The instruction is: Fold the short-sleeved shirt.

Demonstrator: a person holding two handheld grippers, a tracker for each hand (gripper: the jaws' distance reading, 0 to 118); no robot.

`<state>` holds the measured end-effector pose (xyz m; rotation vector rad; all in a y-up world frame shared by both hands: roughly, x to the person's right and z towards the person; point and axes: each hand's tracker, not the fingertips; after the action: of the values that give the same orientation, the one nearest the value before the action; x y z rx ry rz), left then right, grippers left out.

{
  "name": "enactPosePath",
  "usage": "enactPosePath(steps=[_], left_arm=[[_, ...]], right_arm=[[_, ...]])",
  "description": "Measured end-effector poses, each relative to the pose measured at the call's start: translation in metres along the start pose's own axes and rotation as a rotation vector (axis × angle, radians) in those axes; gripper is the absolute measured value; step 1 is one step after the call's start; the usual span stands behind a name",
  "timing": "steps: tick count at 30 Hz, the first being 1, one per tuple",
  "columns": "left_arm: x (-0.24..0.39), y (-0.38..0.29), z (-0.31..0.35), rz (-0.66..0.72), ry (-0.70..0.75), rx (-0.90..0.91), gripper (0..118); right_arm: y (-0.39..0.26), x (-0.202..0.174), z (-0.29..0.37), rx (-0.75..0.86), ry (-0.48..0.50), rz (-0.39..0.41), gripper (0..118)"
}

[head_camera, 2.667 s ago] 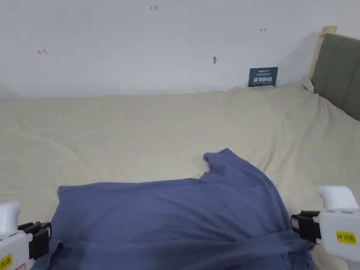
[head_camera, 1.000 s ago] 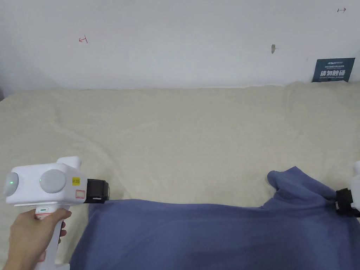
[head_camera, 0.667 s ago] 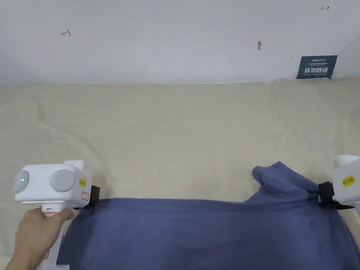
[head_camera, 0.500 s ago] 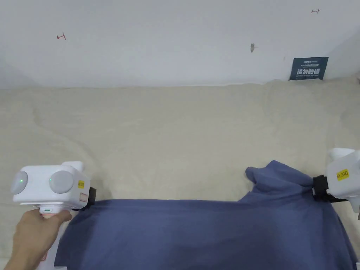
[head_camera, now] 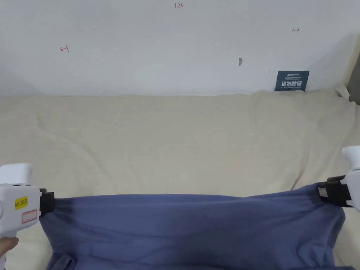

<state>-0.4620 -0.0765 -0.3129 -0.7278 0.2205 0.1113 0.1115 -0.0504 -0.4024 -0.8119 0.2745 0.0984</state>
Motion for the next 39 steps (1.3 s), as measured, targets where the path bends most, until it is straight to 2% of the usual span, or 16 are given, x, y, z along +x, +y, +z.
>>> enactPosePath(steps=[5,8,9,10,13,14,16,17,21,24,25,27,28,29,30,39], left_arm=[[-0.006,-0.057,0.036,0.028,-0.003,0.006,2],[-0.012,-0.090,0.027,0.023,-0.019,-0.067,2],[-0.014,-0.101,0.023,0.027,-0.040,-0.113,2],[-0.014,-0.110,0.019,0.025,-0.056,-0.131,2],[-0.012,-0.129,0.014,0.021,-0.062,-0.140,5],[-0.013,-0.132,0.013,0.022,-0.063,-0.137,22],[-0.014,-0.129,0.013,0.039,-0.065,-0.150,73],[-0.014,-0.128,0.016,0.039,-0.065,-0.148,88],[-0.016,-0.118,0.033,0.042,-0.096,-0.107,88],[-0.020,-0.116,0.041,0.057,-0.097,-0.065,88],[-0.020,-0.116,0.044,0.064,-0.100,-0.055,88],[-0.021,-0.118,0.052,0.115,-0.154,-0.060,81],[-0.022,-0.121,0.056,0.134,-0.192,-0.048,65],[-0.023,-0.124,0.058,0.147,-0.215,-0.047,27],[-0.023,-0.127,0.058,0.142,-0.210,-0.054,7],[-0.038,-0.139,0.059,0.133,-0.164,-0.068,1]], right_arm=[[-0.065,-0.005,0.009,-0.059,0.015,0.015,0],[-0.102,-0.004,-0.008,-0.137,0.017,-0.035,1],[-0.115,-0.004,-0.016,-0.159,0.026,-0.051,7],[-0.125,-0.005,-0.022,-0.166,0.030,-0.049,26],[-0.143,-0.010,-0.026,-0.158,0.021,-0.041,48],[-0.144,-0.011,-0.025,-0.149,0.018,-0.038,66],[-0.142,-0.013,-0.017,-0.115,0.010,-0.016,69],[-0.140,-0.014,-0.013,-0.101,-0.004,-0.011,69],[-0.129,-0.023,0.014,0.032,-0.022,-0.022,69],[-0.125,-0.038,0.032,0.139,0.075,-0.052,68],[-0.125,-0.047,0.035,0.175,0.078,-0.053,63],[-0.129,-0.066,0.037,0.227,0.076,-0.027,16],[-0.132,-0.077,0.037,0.252,0.078,0.013,5],[-0.136,-0.089,0.035,0.276,0.052,0.038,4],[-0.139,-0.101,0.033,0.288,0.051,0.069,3],[-0.154,-0.163,0.021,0.386,0.121,-0.023,0]])
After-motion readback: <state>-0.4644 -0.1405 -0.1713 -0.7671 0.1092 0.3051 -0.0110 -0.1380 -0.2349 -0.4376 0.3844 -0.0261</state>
